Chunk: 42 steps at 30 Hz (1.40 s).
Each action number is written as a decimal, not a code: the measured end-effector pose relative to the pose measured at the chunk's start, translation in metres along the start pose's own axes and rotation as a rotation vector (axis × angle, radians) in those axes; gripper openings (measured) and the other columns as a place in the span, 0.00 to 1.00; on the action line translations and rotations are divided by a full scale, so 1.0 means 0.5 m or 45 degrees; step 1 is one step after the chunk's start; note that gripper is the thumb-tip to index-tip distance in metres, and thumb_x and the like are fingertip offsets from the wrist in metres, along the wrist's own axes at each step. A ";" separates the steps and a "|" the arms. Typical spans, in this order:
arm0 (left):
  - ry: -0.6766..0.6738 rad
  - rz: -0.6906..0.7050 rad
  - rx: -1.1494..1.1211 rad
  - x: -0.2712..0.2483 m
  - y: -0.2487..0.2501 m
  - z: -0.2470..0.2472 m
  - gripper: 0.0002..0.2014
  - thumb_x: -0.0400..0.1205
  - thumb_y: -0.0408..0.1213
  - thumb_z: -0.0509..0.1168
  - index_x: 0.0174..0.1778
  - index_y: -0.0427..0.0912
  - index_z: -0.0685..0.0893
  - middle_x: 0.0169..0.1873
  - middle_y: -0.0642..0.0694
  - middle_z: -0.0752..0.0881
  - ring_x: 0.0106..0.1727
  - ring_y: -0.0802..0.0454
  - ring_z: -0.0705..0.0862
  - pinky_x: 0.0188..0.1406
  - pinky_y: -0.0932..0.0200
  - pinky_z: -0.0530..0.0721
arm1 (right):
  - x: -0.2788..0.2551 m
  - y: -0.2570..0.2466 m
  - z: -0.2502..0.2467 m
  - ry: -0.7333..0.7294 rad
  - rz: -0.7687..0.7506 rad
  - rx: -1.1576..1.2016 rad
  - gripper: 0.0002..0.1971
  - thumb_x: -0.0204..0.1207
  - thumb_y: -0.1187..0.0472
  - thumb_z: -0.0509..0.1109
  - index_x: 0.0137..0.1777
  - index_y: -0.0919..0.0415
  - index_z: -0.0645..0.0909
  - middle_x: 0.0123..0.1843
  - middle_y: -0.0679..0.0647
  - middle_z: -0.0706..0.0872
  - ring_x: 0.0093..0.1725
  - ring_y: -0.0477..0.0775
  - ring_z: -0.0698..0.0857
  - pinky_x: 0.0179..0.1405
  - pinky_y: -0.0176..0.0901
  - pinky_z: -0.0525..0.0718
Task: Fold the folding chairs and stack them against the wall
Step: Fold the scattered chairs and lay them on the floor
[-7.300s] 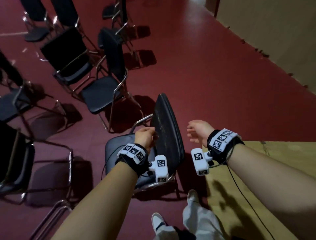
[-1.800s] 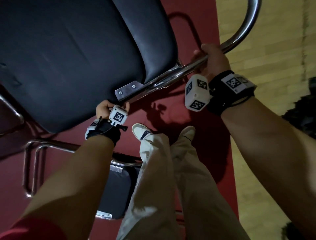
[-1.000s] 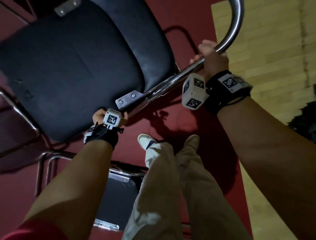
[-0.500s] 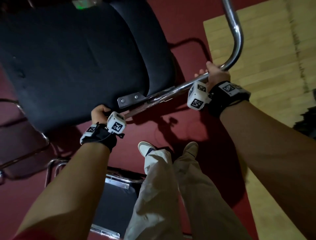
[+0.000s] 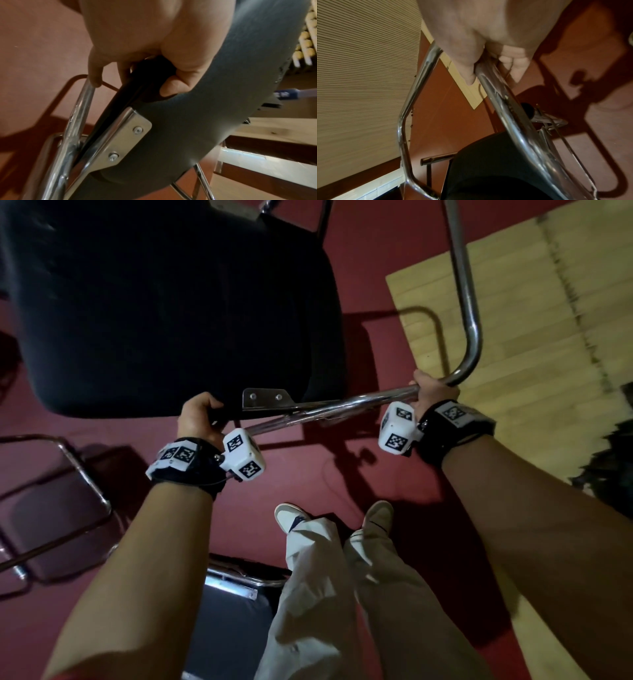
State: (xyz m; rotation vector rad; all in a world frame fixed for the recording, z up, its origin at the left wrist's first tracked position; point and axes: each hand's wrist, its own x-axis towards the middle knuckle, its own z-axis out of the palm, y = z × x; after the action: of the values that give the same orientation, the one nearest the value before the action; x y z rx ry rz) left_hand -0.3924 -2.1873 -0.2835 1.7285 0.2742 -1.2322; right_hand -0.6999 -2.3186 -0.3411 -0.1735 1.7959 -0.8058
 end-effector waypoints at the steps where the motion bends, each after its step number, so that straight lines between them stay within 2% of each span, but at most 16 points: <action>1: 0.015 0.008 0.010 -0.004 -0.001 0.008 0.06 0.68 0.29 0.61 0.31 0.45 0.76 0.34 0.51 0.80 0.36 0.52 0.81 0.35 0.56 0.83 | -0.005 -0.002 -0.006 -0.012 -0.012 0.034 0.15 0.76 0.65 0.75 0.58 0.72 0.79 0.37 0.57 0.85 0.28 0.50 0.86 0.26 0.45 0.86; 3: 0.059 0.030 0.030 -0.021 -0.002 0.022 0.06 0.66 0.29 0.63 0.34 0.45 0.79 0.36 0.49 0.81 0.43 0.50 0.83 0.42 0.51 0.82 | -0.032 -0.008 -0.018 -0.067 -0.029 0.074 0.26 0.75 0.63 0.78 0.69 0.73 0.75 0.47 0.61 0.87 0.38 0.57 0.89 0.25 0.48 0.88; 5: 0.129 0.101 0.074 -0.043 -0.002 0.040 0.13 0.66 0.30 0.65 0.45 0.41 0.84 0.38 0.47 0.84 0.47 0.48 0.85 0.41 0.50 0.80 | -0.057 -0.018 -0.027 -0.116 -0.040 0.120 0.30 0.74 0.61 0.79 0.71 0.71 0.73 0.52 0.63 0.87 0.47 0.61 0.91 0.31 0.54 0.91; 7: 0.194 0.157 0.128 -0.069 -0.002 0.064 0.24 0.68 0.31 0.67 0.62 0.37 0.82 0.44 0.45 0.85 0.50 0.47 0.85 0.38 0.50 0.79 | -0.083 -0.032 -0.037 -0.137 -0.080 0.176 0.28 0.74 0.62 0.79 0.71 0.69 0.73 0.53 0.63 0.87 0.51 0.62 0.91 0.38 0.58 0.92; 11: 0.259 0.283 0.184 -0.126 0.008 0.108 0.28 0.72 0.28 0.69 0.69 0.39 0.71 0.60 0.37 0.85 0.61 0.45 0.85 0.62 0.40 0.78 | -0.145 -0.061 -0.056 -0.221 -0.088 0.246 0.19 0.77 0.63 0.73 0.65 0.67 0.76 0.48 0.62 0.88 0.51 0.63 0.91 0.32 0.50 0.90; 14: 0.219 0.392 0.277 -0.156 0.026 0.128 0.36 0.75 0.25 0.70 0.75 0.44 0.60 0.62 0.42 0.80 0.61 0.49 0.81 0.64 0.50 0.73 | -0.183 -0.082 -0.069 -0.303 -0.049 0.262 0.11 0.79 0.61 0.70 0.58 0.64 0.77 0.42 0.62 0.88 0.43 0.62 0.91 0.37 0.55 0.91; 18: 0.138 0.455 0.317 -0.174 0.066 0.151 0.30 0.74 0.33 0.74 0.69 0.41 0.67 0.61 0.43 0.82 0.57 0.52 0.83 0.61 0.50 0.80 | -0.196 -0.101 -0.096 -0.458 -0.003 0.286 0.07 0.79 0.61 0.68 0.54 0.62 0.76 0.41 0.62 0.90 0.42 0.63 0.91 0.41 0.54 0.90; 21: 0.072 0.466 0.280 -0.180 0.098 0.169 0.30 0.74 0.40 0.73 0.70 0.40 0.70 0.55 0.46 0.85 0.51 0.56 0.85 0.50 0.51 0.78 | -0.195 -0.108 -0.108 -0.595 0.007 0.313 0.05 0.80 0.63 0.66 0.52 0.63 0.73 0.46 0.66 0.90 0.42 0.64 0.92 0.43 0.55 0.90; 23: 0.051 0.490 0.266 -0.184 0.114 0.185 0.30 0.77 0.40 0.72 0.73 0.39 0.69 0.53 0.47 0.85 0.45 0.58 0.86 0.42 0.55 0.78 | -0.195 -0.115 -0.113 -0.704 -0.008 0.311 0.04 0.80 0.64 0.65 0.49 0.63 0.73 0.50 0.70 0.89 0.46 0.67 0.92 0.45 0.57 0.90; 25: 0.075 0.517 0.265 -0.187 0.123 0.197 0.28 0.77 0.39 0.70 0.72 0.40 0.69 0.54 0.46 0.83 0.45 0.57 0.86 0.38 0.56 0.77 | -0.199 -0.125 -0.114 -0.805 -0.023 0.271 0.05 0.80 0.63 0.64 0.44 0.62 0.74 0.53 0.73 0.88 0.50 0.69 0.91 0.49 0.59 0.89; 27: 0.114 0.547 0.292 -0.188 0.126 0.202 0.26 0.77 0.41 0.71 0.67 0.43 0.68 0.56 0.46 0.82 0.49 0.55 0.85 0.38 0.56 0.76 | -0.206 -0.137 -0.111 -0.883 -0.026 0.206 0.09 0.81 0.60 0.63 0.39 0.62 0.76 0.54 0.73 0.89 0.52 0.69 0.90 0.53 0.59 0.89; 29: 0.119 0.558 0.323 -0.185 0.129 0.202 0.25 0.76 0.42 0.71 0.64 0.45 0.67 0.56 0.46 0.81 0.52 0.54 0.84 0.40 0.56 0.75 | -0.209 -0.148 -0.106 -0.930 -0.043 0.154 0.11 0.80 0.60 0.62 0.38 0.62 0.77 0.54 0.73 0.89 0.53 0.70 0.90 0.52 0.58 0.88; 33: 0.125 0.564 0.357 -0.179 0.133 0.197 0.28 0.78 0.42 0.70 0.70 0.41 0.66 0.55 0.48 0.79 0.53 0.57 0.82 0.41 0.58 0.76 | -0.214 -0.178 -0.091 -0.979 -0.125 0.071 0.06 0.70 0.61 0.65 0.35 0.62 0.78 0.53 0.78 0.87 0.53 0.75 0.89 0.51 0.60 0.89; 35: 0.140 0.567 0.357 -0.169 0.130 0.193 0.27 0.78 0.42 0.70 0.68 0.41 0.65 0.55 0.49 0.78 0.54 0.57 0.82 0.43 0.58 0.76 | -0.221 -0.194 -0.074 -1.026 -0.191 0.016 0.05 0.66 0.62 0.66 0.31 0.61 0.79 0.51 0.79 0.87 0.51 0.74 0.89 0.51 0.62 0.89; 38: 0.158 0.560 0.388 -0.166 0.126 0.191 0.25 0.78 0.42 0.71 0.63 0.43 0.64 0.54 0.49 0.78 0.54 0.58 0.81 0.44 0.57 0.76 | -0.238 -0.213 -0.050 -1.098 -0.278 -0.068 0.06 0.65 0.64 0.64 0.28 0.60 0.78 0.47 0.78 0.88 0.48 0.72 0.88 0.49 0.61 0.89; 42: 0.174 0.569 0.406 -0.168 0.121 0.186 0.27 0.80 0.42 0.70 0.68 0.41 0.62 0.53 0.50 0.77 0.51 0.60 0.79 0.38 0.62 0.73 | -0.262 -0.224 -0.033 -1.142 -0.327 -0.146 0.04 0.65 0.65 0.63 0.30 0.62 0.76 0.45 0.75 0.88 0.48 0.71 0.88 0.49 0.59 0.89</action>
State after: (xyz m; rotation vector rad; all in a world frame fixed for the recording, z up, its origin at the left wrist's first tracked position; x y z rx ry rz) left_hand -0.4490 -2.2648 -0.1827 2.0112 -0.2354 -0.8622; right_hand -0.6936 -2.3327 -0.1685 -0.7298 0.9718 -0.6454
